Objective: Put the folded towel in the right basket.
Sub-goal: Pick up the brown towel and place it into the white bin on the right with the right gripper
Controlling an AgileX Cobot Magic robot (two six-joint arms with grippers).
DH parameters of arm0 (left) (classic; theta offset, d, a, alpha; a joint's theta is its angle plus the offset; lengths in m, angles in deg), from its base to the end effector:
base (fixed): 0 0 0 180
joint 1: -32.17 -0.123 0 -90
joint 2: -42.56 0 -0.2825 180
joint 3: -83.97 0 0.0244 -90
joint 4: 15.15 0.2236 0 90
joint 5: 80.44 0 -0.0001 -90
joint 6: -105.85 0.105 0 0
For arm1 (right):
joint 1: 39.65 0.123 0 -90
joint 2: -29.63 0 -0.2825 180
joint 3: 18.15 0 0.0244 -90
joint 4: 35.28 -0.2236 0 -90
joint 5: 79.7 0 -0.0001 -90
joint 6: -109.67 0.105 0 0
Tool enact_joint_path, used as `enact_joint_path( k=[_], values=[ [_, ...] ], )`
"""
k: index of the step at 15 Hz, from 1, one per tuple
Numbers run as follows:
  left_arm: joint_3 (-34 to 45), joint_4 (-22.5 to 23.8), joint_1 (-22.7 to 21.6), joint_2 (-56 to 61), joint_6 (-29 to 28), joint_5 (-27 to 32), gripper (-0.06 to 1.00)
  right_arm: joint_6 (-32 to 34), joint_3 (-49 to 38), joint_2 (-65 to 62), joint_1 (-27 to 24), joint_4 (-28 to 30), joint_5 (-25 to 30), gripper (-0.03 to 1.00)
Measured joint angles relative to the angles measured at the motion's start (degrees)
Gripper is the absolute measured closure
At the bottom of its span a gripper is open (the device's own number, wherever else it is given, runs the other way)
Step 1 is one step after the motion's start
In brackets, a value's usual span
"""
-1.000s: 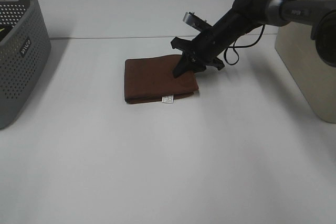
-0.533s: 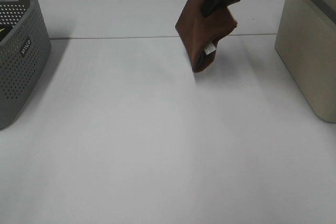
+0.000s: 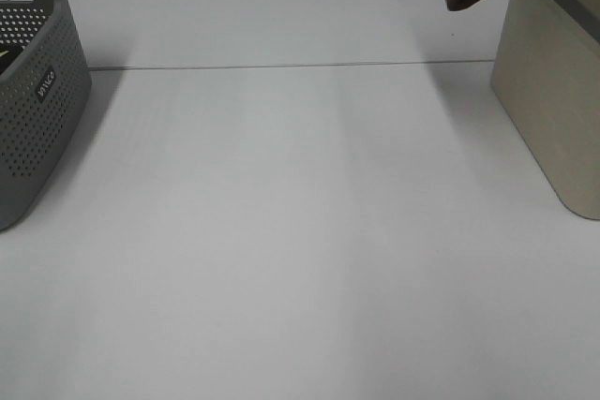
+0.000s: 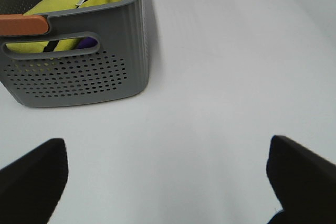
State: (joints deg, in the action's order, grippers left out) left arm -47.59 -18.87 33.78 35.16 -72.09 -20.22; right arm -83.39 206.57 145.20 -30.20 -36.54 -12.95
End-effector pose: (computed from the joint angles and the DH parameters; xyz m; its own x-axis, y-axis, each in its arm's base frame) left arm -0.0148 -0.0055 0.2591 -0.4380 0.0160 -0.8988 0.0803 0.9965 -0.0214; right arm 0.3902 0.0671 0.3966 -0.6723 -0.3324 -0.6615 -0.3318 0.9341 -0.1321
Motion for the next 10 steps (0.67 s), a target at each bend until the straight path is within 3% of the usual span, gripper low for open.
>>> enact_joint_path(
  k=[6,8,10],
  values=[
    [0.0,0.0,0.0,0.0,0.0,0.0,-0.03,1.09,0.0,-2.46,-18.62,-3.32,3.21,0.89],
    [0.0,0.0,0.0,0.0,0.0,0.0,-0.03,1.43,0.0,-1.2,-22.17,-5.79,3.27,0.89],
    [0.0,0.0,0.0,0.0,0.0,0.0,-0.03,2.06,0.0,2.29,-22.63,-6.59,3.27,0.89]
  ],
)
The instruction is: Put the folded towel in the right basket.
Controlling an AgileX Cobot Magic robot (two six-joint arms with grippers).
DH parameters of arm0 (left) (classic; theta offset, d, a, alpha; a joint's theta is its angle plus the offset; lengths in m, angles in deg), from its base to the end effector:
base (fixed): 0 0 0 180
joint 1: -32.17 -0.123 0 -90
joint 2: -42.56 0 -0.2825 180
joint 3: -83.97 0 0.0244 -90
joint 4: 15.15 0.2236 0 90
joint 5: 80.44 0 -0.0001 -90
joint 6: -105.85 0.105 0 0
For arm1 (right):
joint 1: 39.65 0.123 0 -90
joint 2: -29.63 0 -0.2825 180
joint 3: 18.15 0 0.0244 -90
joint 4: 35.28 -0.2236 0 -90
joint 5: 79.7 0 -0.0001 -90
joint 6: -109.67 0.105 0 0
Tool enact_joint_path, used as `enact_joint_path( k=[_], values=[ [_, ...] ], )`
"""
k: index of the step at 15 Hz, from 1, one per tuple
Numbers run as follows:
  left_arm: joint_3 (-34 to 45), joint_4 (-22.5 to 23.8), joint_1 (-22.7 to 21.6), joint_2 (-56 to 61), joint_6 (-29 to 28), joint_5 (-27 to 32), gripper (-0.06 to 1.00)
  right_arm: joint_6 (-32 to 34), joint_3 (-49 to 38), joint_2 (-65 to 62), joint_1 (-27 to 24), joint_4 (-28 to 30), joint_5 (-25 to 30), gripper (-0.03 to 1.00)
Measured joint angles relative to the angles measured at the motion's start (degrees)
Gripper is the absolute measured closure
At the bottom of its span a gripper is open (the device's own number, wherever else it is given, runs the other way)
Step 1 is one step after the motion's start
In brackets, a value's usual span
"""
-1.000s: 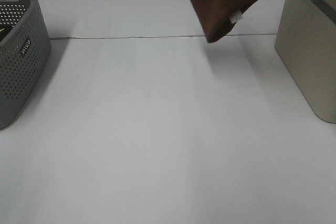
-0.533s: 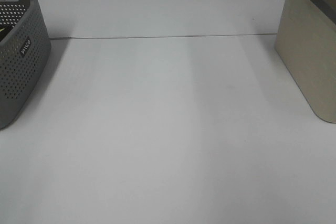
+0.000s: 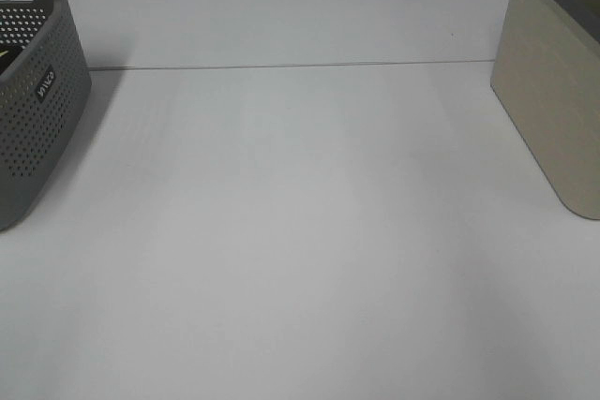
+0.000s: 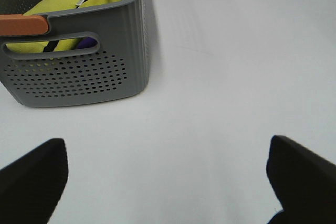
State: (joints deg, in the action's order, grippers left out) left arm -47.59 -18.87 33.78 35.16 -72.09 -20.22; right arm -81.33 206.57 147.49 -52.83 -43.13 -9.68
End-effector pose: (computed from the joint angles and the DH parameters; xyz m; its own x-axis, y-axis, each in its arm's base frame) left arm -0.0148 -0.0055 0.2591 -0.4380 0.0160 -0.8988 0.0803 0.9965 -0.0214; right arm 0.3940 -0.0784 0.3778 -0.7911 0.0382 -0.6105 0.0370 0.9992 0.0145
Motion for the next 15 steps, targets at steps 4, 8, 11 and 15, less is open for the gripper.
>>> enact_joint_path(
  k=[4,8,11,15],
  values=[
    [0.0,0.0,0.0,0.0,0.0,0.0,-0.03,2.58,-0.06,6.59,0.0,-0.86,0.0,0.79],
    [0.0,0.0,0.0,0.0,0.0,0.0,-0.03,5.61,-0.06,9.17,0.0,-1.38,-0.06,0.41],
    [0.0,0.0,0.0,0.0,0.0,0.0,-0.03,4.76,-0.06,8.14,0.0,-6.93,-0.06,0.29],
    [0.0,0.0,0.0,0.0,0.0,0.0,-0.03,4.53,-0.06,1.55,2.75,-9.74,-0.06,0.28]
  ],
)
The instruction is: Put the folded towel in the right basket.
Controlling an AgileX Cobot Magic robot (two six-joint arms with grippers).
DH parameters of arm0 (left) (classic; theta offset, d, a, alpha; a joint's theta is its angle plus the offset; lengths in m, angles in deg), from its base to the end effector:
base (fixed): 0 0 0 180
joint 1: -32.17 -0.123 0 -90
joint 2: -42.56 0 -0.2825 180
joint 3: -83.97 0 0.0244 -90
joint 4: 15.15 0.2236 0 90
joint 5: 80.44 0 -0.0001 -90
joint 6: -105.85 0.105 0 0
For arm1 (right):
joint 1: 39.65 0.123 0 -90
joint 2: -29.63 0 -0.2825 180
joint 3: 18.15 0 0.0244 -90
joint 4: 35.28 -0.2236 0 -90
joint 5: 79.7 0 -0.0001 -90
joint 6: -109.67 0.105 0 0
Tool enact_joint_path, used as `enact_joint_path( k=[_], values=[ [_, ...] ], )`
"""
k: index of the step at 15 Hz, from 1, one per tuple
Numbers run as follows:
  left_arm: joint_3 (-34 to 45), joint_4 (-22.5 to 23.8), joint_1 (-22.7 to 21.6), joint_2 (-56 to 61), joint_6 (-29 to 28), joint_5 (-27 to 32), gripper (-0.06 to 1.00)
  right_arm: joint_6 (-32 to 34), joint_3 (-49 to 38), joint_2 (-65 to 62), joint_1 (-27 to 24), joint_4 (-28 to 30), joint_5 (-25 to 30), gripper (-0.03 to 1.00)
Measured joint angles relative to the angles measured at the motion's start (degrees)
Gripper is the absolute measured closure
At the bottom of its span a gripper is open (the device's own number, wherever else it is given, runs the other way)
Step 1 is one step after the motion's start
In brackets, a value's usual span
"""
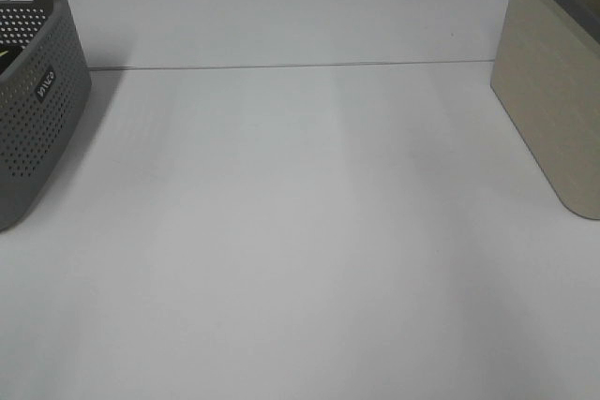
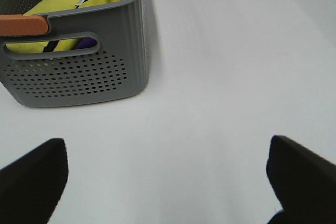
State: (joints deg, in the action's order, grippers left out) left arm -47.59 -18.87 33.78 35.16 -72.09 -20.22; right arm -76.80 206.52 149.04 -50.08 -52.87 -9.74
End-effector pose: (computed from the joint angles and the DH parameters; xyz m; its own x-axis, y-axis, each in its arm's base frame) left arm -0.0148 -0.0055 0.2591 -0.4380 0.0160 -0.8988 0.0803 0.9965 -0.0214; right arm 0.4061 -0.0444 0.3702 -0.7937 0.1415 -0.5917 0.0049 0.9740 0.2263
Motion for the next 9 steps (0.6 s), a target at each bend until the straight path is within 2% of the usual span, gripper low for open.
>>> enact_joint_path(
  k=[1,4,6,9],
  values=[
    [0.0,0.0,0.0,0.0,0.0,0.0,-0.03,0.0,0.0,-0.74,0.86,0.34,0.0,0.28],
    [0.0,0.0,0.0,0.0,0.0,0.0,-0.03,0.52,-1.2,-6.76,8.71,5.73,-0.06,0.28],
    [0.0,0.0,0.0,0.0,0.0,0.0,-0.03,1.38,-6.88,-11.57,9.63,6.82,-0.06,0.28],
    [0.0,0.0,0.0,0.0,0.0,0.0,-0.03,1.38,-19.82,-19.65,9.63,7.33,-0.11,0.28]
  ],
)
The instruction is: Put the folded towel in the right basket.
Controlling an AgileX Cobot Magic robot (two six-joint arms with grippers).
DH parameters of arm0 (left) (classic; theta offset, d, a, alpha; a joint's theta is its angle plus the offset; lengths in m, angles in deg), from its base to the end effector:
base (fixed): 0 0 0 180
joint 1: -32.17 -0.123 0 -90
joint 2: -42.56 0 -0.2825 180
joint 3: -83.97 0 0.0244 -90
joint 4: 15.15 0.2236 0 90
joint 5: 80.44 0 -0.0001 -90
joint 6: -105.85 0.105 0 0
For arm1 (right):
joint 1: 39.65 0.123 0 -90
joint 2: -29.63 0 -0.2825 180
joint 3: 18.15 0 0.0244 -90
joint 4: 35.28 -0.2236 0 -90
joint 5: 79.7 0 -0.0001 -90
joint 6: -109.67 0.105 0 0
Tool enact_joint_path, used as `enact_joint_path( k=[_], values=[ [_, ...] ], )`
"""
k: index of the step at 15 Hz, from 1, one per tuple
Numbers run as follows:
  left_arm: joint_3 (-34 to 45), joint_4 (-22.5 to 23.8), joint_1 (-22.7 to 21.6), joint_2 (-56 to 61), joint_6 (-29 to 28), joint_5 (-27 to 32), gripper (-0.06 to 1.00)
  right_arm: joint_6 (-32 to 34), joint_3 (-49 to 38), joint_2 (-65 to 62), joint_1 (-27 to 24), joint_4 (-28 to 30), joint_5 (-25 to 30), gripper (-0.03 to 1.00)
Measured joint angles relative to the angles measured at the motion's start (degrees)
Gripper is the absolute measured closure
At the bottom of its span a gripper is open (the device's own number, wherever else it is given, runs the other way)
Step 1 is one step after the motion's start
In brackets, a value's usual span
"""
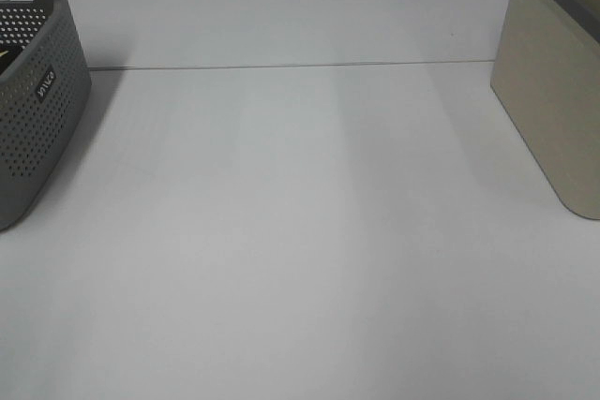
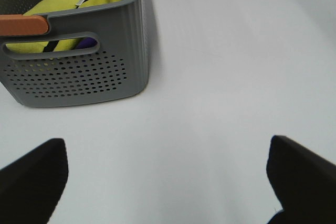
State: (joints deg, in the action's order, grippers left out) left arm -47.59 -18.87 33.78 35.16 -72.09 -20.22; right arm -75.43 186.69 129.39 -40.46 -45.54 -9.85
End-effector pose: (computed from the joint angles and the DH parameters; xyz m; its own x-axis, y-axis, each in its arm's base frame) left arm -0.0148 -0.0055 0.2591 -0.4380 0.0160 -0.8988 0.0803 0.9965 -0.0214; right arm 0.3177 0.0131 0.3988 -0.8112 -0.0149 -0.5846 -0.1050 0.9872 0.1205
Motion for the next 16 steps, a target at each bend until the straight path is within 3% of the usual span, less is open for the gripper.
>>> enact_joint_path(
  k=[10,13,16],
  values=[
    [0.0,0.0,0.0,0.0,0.0,0.0,-0.03,0.06,-55.18,-40.11,0.0,0.8,0.0,0.28],
    [0.0,0.0,0.0,0.0,0.0,0.0,-0.03,0.06,-63.54,-52.25,0.0,3.04,0.0,0.28],
    [0.0,0.0,0.0,0.0,0.0,0.0,-0.03,0.0,-68.81,-64.34,0.0,4.64,-4.3,0.28]
  ],
)
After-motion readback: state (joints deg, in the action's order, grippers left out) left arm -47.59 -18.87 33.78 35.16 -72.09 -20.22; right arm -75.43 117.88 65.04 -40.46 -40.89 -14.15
